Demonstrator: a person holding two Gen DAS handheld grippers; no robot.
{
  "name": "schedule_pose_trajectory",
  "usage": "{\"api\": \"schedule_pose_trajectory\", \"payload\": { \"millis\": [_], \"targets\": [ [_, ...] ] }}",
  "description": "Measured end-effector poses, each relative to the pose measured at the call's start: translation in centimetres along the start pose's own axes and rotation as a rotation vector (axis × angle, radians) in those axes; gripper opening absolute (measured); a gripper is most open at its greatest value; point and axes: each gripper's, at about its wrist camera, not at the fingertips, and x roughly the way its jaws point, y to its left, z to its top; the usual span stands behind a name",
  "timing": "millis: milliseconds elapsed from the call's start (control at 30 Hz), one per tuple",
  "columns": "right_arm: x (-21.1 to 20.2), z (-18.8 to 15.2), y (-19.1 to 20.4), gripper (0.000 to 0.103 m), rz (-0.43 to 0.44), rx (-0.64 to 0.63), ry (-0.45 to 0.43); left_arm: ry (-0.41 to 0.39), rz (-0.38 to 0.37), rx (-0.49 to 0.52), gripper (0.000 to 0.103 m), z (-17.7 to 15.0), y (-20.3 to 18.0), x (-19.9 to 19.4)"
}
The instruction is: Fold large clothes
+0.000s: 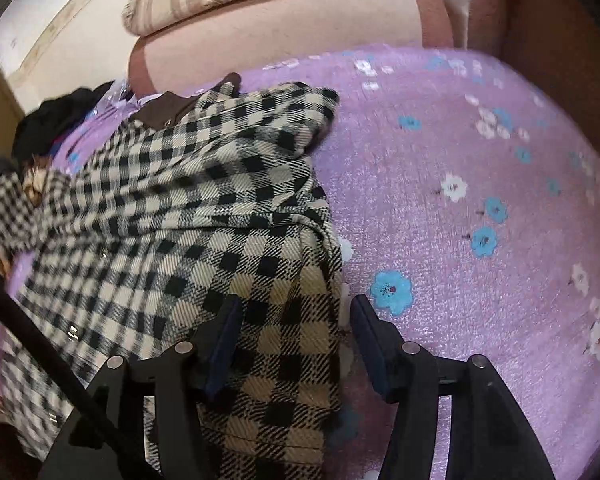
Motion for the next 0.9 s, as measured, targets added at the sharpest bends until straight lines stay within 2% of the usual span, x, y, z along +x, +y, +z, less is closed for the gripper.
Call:
{"api": "schedule_pose_trajectory", "payload": {
  "millis": [167,300,333,400,433,467,600,733,800,900],
  "targets": [
    [0.6,-0.4,1.6,0.074,-0.057,-0.087,-0.005,-0.032,-0.042,0.005,0.07,1.1,-1.2,0.6],
    [0.8,-0.5,1.7,0.078,-0.058,-0.093,-0.007,-0.04,-0.06,-0.034,0.07,1.5,-0.9,0.7],
    [0.8,-0.5,1.6,0.078,-0.055,-0.092,-0.007,-0.037,-0.05,-0.034,0.067,1.4,-0.9,0.9],
    [0.7,-0.6,1.5,0.079,-0.054,-0.091,-0.009,-0.027,0.003,-0.009,0.048,1.3,-1.4,1.3],
    [0.7,-0.6,1.5,0.079,-0.054,-0.092,-0.01,-0.019,0.049,0.005,0.031,1.1,-1.5,1.4],
    [0.7,-0.6,1.5,0.08,-0.054,-0.093,-0.009,-0.01,0.072,0.003,0.02,1.1,-1.5,1.4],
    [0.8,-0.6,1.6,0.081,-0.053,-0.094,-0.011,0.039,0.047,-0.075,0.004,0.3,-0.5,0.4],
    [0.9,-0.6,1.7,0.081,-0.05,-0.089,-0.016,0.077,-0.055,-0.128,0.003,-1.3,-0.9,-1.5],
    [0.9,-0.6,1.7,0.081,-0.048,-0.088,-0.018,0.064,-0.122,-0.087,0.003,-2.4,-2.5,-2.9],
    [0.9,-0.6,1.7,0.081,-0.046,-0.084,-0.02,0.053,-0.235,0.025,0.003,-4.3,-6.7,-4.7]
  ]
}}
